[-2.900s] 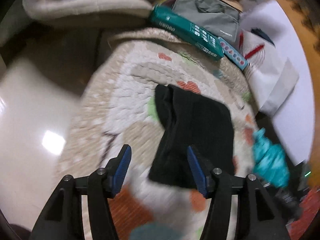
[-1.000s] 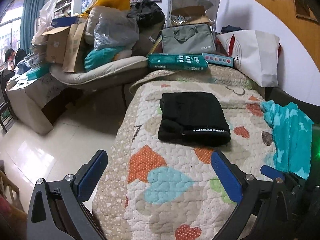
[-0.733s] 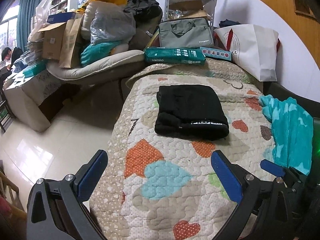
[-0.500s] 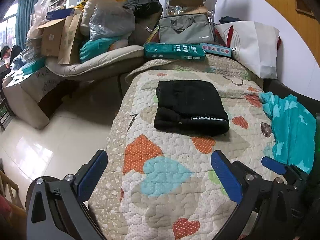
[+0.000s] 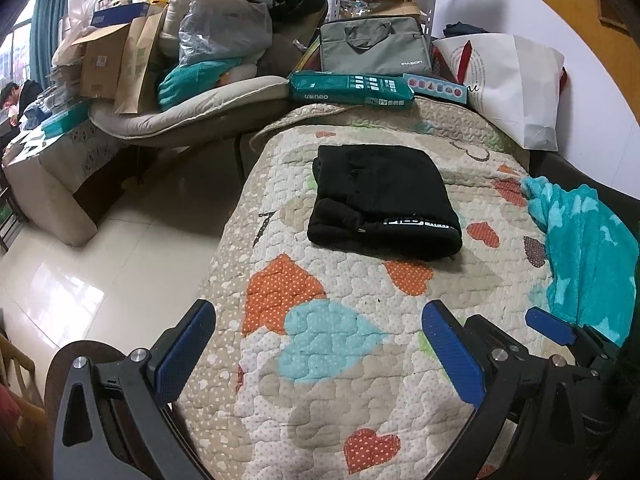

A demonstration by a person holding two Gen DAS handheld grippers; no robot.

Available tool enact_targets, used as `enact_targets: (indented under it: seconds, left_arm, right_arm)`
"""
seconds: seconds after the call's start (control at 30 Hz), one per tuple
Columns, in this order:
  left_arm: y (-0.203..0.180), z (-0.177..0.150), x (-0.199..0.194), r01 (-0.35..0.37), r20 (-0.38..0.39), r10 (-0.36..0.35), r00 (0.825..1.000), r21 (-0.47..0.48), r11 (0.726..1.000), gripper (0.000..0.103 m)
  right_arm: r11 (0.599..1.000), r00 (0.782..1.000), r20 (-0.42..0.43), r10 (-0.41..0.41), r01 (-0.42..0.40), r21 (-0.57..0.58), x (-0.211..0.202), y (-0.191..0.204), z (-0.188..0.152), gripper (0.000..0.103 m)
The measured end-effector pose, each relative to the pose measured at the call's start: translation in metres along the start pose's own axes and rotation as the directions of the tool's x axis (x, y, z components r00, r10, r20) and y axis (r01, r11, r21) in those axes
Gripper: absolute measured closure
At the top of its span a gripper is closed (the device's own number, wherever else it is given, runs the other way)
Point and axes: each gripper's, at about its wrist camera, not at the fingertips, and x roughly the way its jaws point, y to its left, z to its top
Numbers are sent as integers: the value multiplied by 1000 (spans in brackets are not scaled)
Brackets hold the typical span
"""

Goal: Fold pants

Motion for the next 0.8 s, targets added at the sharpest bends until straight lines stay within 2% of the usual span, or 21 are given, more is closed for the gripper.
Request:
enact_targets:
  seconds: [0.5, 0.8]
  left_arm:
    - [6, -2, 7, -21, -29, 21, 999, -28, 999, 0]
    - [12, -7, 17, -38, -74, 35, 997, -48, 998, 0]
  right_arm:
    - [1000, 1000, -5, -11, 11, 10, 2, -3, -1, 11]
    - [1000, 1000, -2, -18, 18, 18, 1, -5, 0, 11]
